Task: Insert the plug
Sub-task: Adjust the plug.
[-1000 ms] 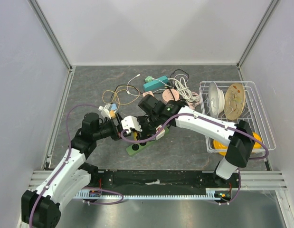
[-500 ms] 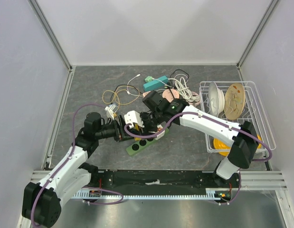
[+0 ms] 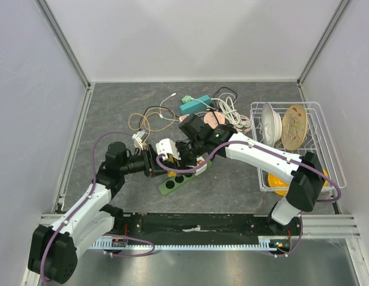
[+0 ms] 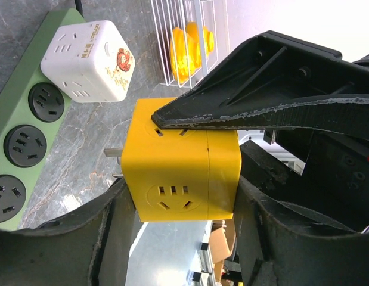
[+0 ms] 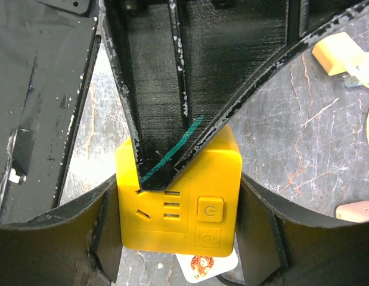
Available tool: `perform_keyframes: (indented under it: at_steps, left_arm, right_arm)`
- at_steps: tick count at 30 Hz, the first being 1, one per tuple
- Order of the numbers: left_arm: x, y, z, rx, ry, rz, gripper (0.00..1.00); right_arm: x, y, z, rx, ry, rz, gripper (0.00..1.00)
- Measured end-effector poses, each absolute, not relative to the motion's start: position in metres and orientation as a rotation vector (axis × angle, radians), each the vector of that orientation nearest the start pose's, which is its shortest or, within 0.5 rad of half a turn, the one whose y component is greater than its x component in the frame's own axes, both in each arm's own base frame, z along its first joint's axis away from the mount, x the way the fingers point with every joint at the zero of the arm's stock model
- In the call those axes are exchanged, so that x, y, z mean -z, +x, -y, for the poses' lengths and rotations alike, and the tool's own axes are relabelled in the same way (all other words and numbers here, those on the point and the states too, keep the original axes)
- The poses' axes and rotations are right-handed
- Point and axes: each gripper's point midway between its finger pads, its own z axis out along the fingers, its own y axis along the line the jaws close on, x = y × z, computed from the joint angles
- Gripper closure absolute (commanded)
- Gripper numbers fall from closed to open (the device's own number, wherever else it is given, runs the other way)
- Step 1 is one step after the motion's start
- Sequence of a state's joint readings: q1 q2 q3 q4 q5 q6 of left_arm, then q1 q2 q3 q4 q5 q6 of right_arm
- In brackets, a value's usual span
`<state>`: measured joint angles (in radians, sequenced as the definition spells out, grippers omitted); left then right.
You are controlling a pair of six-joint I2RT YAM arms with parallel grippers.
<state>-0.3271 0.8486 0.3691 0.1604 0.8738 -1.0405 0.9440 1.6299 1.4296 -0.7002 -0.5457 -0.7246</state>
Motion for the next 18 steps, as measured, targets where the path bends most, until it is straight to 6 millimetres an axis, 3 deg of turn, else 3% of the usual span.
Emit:
perform_keyframes:
  at_steps: [3, 4, 7, 12, 18]
  left_arm:
    - [-0.18, 0.171, 0.225, 1.69, -0.081, -2.177, 0.97]
    - [-0.18, 0.171, 0.225, 1.691, -0.082, -2.177, 0.98]
    - [-0.18, 0.17, 0.224, 1.691, -0.095, -2.17, 0.98]
    - [-0.183, 0.173, 0.22, 1.643, -0.104, -2.101, 0.98]
    - [-0.185, 0.189, 0.21, 1.537, -0.193, -2.026, 0.98]
  right_arm:
    - [-0.179, 0.187, -0.372, -0.776, -1.946, -1.478, 0.57]
    - [-0.179, 0.187, -0.372, -0.778, -1.94, -1.484, 0.36]
    - [-0.179, 0.186, -0.373, -0.793, -1.922, -1.509, 0.05]
    - [-0.191, 0.19, -0.378, -0.829, -1.77, -1.612, 0.02]
    - [-0.226, 0.197, -0.371, -0.836, -1.424, -1.783, 0.02]
